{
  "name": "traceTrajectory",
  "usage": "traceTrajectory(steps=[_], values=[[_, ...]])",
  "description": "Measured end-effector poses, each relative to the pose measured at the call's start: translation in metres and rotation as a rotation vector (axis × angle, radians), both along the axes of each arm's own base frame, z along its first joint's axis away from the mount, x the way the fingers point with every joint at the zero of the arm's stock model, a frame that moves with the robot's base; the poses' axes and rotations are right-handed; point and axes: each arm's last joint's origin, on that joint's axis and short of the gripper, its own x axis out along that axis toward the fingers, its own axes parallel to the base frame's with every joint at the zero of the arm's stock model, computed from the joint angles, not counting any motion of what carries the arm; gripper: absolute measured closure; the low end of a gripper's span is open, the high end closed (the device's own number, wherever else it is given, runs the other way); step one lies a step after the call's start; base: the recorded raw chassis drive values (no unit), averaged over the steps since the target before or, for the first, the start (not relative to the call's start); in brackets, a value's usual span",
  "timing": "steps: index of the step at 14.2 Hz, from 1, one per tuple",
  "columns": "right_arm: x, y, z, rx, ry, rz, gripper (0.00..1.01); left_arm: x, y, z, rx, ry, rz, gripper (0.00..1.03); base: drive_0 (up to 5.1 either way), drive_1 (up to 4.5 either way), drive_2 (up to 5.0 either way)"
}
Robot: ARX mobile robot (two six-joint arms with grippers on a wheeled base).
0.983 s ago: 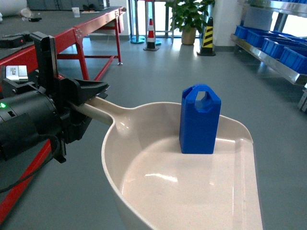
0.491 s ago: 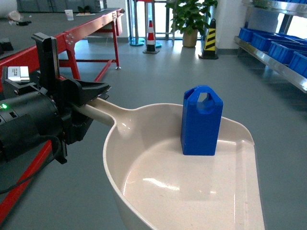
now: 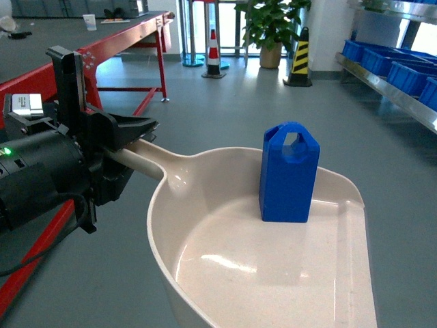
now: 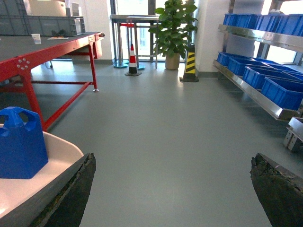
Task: Place part in tray to right shelf
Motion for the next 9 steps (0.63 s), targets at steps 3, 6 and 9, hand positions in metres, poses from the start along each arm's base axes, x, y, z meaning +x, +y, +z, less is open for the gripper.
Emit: traceTrajectory(steps=[3,6,9], values=[[-0.0001,0.0000,0.0003,0.000,-0.003,0.000,0.03,0.0000,0.0000,0.0000,0.000,0.000,0.002,0.90,0.1,4.17,-4.0],[-0.0001,0.0000,0.0002,0.000,-0.002,0.000,0.03,-0.0001,0.0000,-0.0005,0.001,0.004,0.000,0.90,0.1,4.17,-4.0],[-0.0001,0.0000,0.0001,0.000,-0.001,0.000,0.03,0.0002,0.0000,0.0003,-0.001,-0.001,0.002,0.90,0.0,4.09,-4.1]])
